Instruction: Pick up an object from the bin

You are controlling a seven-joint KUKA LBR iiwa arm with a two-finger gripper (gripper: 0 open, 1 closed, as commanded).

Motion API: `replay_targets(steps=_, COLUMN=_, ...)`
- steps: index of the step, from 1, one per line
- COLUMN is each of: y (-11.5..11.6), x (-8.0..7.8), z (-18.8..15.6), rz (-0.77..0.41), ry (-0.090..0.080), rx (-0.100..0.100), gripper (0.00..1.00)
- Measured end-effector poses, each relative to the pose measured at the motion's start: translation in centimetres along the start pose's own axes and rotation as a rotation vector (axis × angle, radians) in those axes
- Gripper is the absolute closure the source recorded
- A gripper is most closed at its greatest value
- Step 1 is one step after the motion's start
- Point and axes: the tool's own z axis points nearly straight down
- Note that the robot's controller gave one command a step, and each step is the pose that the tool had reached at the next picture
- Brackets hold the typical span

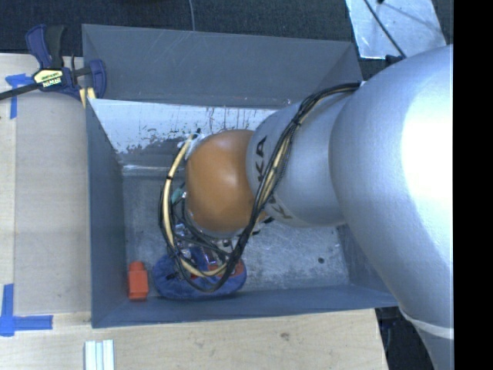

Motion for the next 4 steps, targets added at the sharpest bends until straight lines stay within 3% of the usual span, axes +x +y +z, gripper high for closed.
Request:
replay_targets(steps=1, y=-0.1, x=-0.1, z=-0.1, rz=0.002, ry=-0.003, rx=0.001, gripper=0.0)
replay_targets(steps=2, y=0.0, x=-0.1, z=0.0, rz=0.002, ry=-0.002, rx=0.0, gripper=1.0)
replay_targets(steps=3, y=-0.2, x=-0.3, z=-2.0, rz=0.0, ry=-0.002, rx=0.001, gripper=1.0)
replay_targets(steps=4, y=-0.4, x=-0.9, z=-10.2, rz=-0.014, ry=-0.006, rx=0.001, gripper=1.0)
